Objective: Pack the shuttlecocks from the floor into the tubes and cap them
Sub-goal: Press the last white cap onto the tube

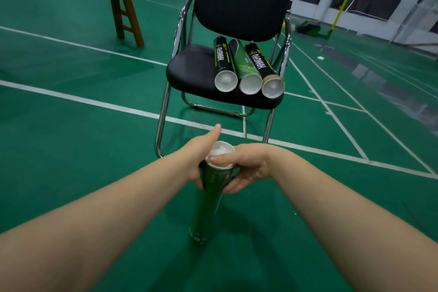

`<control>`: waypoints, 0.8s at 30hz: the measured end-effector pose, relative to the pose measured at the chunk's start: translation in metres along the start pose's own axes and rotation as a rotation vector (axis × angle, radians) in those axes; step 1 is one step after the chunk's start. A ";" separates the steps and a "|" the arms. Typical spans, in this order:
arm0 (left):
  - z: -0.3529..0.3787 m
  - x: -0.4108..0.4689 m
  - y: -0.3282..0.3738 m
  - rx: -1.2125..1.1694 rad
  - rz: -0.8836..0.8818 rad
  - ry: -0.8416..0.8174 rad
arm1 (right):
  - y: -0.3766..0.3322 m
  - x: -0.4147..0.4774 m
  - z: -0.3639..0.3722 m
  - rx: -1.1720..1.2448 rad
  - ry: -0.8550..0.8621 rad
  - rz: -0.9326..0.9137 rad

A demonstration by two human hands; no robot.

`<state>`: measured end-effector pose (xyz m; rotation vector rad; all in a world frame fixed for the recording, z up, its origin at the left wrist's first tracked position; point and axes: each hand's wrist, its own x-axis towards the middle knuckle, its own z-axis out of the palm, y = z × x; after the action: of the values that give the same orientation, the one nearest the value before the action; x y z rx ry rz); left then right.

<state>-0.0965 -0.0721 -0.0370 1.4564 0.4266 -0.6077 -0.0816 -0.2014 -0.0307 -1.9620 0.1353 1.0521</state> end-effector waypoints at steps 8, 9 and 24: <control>-0.021 -0.069 0.033 0.549 0.434 -0.098 | -0.021 -0.056 0.014 -0.030 0.040 -0.389; -0.022 -0.080 0.035 0.595 0.486 -0.096 | -0.024 -0.064 0.017 -0.031 0.064 -0.442; -0.025 -0.166 0.087 0.805 1.080 0.344 | -0.101 -0.125 0.023 0.072 0.275 -0.938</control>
<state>-0.1696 -0.0265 0.1310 2.2637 -0.4296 0.4186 -0.1290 -0.1586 0.1190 -1.7679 -0.5450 0.1607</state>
